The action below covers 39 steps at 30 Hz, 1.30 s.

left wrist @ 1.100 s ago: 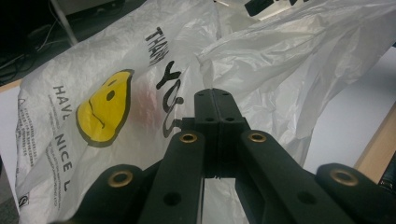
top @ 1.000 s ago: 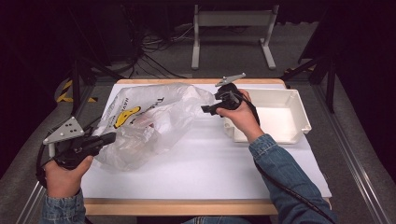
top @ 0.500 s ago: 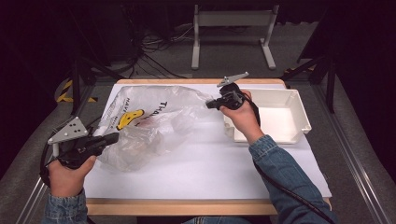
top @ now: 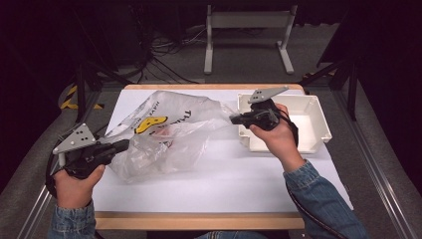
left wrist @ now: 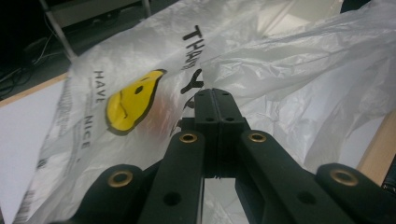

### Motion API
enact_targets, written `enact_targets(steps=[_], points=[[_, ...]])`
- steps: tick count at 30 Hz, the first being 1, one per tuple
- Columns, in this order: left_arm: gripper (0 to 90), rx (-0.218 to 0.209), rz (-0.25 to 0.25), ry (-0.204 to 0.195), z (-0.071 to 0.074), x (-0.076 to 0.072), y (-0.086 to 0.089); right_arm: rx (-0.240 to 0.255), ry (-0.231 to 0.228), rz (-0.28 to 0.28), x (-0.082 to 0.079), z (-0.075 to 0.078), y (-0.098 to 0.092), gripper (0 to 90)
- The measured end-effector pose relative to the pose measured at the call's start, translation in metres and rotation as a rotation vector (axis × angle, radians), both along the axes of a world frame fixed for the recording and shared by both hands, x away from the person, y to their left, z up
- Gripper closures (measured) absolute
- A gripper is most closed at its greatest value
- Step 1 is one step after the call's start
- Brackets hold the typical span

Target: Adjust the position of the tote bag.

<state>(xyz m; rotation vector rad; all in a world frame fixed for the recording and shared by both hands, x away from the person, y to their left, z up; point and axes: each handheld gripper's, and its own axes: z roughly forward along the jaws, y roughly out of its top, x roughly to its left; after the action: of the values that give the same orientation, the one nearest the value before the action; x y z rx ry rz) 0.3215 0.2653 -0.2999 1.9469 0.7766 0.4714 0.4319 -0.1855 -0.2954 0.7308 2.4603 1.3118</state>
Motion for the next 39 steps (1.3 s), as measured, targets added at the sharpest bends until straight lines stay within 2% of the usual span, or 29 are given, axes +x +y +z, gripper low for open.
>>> enact_targets(steps=[3,8,15,20,24,28,32,35,39], points=[[90.0,-0.007,0.003,-0.003,0.0,0.001,0.0,0.002,-0.006,0.002,-0.019,0.003,-0.008,89.2],[90.0,-0.018,0.012,-0.016,0.002,0.001,0.001,0.005,-0.016,0.009,-0.042,0.005,-0.017,89.1],[90.0,-0.033,0.018,-0.035,0.006,0.0,0.008,0.064,-0.034,0.012,-0.071,0.01,-0.031,89.0],[90.0,-0.046,0.016,-0.045,0.009,0.001,0.01,0.051,-0.043,0.03,-0.088,0.019,-0.033,88.7],[90.0,-0.051,0.006,-0.044,0.009,0.007,0.008,0.032,-0.049,0.034,-0.095,0.019,-0.032,86.5],[90.0,-0.052,-0.005,-0.044,0.009,0.013,0.004,0.039,-0.056,-0.022,-0.091,0.017,-0.035,76.0],[90.0,-0.054,-0.01,-0.046,0.01,0.017,0.002,0.052,-0.068,-0.087,-0.086,0.014,-0.04,57.4],[90.0,-0.055,-0.004,-0.051,0.009,0.019,0.001,0.064,-0.081,-0.088,-0.086,0.013,-0.041,50.5],[90.0,-0.065,0.009,-0.064,0.009,0.019,0.003,0.076,-0.142,-0.077,-0.087,0.015,-0.038,45.0]])
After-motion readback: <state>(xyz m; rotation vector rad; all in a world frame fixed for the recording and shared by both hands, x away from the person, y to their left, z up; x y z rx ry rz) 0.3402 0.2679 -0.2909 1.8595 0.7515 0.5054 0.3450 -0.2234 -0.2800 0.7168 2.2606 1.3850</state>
